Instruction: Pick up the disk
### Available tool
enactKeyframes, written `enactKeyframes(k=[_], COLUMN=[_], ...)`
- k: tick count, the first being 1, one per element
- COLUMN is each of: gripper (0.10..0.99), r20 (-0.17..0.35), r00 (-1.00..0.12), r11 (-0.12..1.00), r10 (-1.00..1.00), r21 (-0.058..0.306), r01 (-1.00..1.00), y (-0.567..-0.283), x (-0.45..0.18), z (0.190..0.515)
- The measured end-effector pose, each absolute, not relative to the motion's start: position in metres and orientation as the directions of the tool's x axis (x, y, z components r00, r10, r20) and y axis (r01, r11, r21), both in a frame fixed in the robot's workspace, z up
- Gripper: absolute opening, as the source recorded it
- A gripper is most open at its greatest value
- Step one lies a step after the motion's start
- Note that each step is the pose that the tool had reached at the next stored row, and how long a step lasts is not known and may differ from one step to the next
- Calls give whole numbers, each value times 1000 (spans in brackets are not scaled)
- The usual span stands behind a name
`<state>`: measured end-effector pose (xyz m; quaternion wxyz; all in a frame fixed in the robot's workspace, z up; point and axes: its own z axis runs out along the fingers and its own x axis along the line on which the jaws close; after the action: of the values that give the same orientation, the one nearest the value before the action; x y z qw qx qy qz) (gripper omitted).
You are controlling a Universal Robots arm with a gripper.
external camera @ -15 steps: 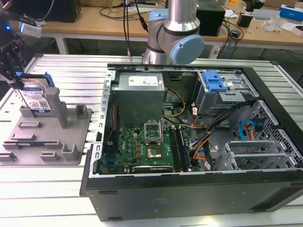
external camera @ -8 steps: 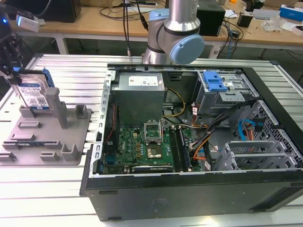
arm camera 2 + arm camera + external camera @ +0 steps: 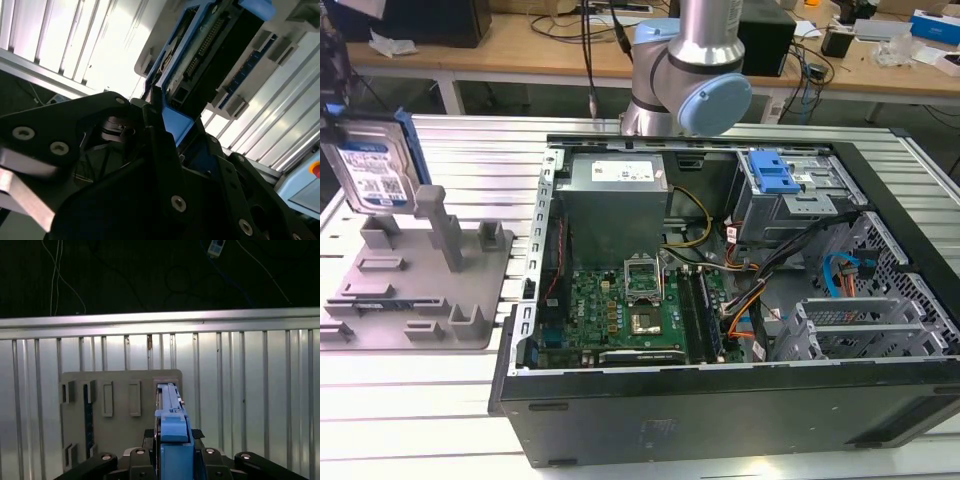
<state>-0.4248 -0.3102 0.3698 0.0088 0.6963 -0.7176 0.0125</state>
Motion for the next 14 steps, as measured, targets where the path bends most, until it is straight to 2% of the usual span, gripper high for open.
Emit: enactKeyframes(k=[14], gripper=[369], r20=[30], r00=[-2], r11=[1], r10=[-1000], r21=[-6], r01=[-1000], y=[-310], x=[-425], z=[451])
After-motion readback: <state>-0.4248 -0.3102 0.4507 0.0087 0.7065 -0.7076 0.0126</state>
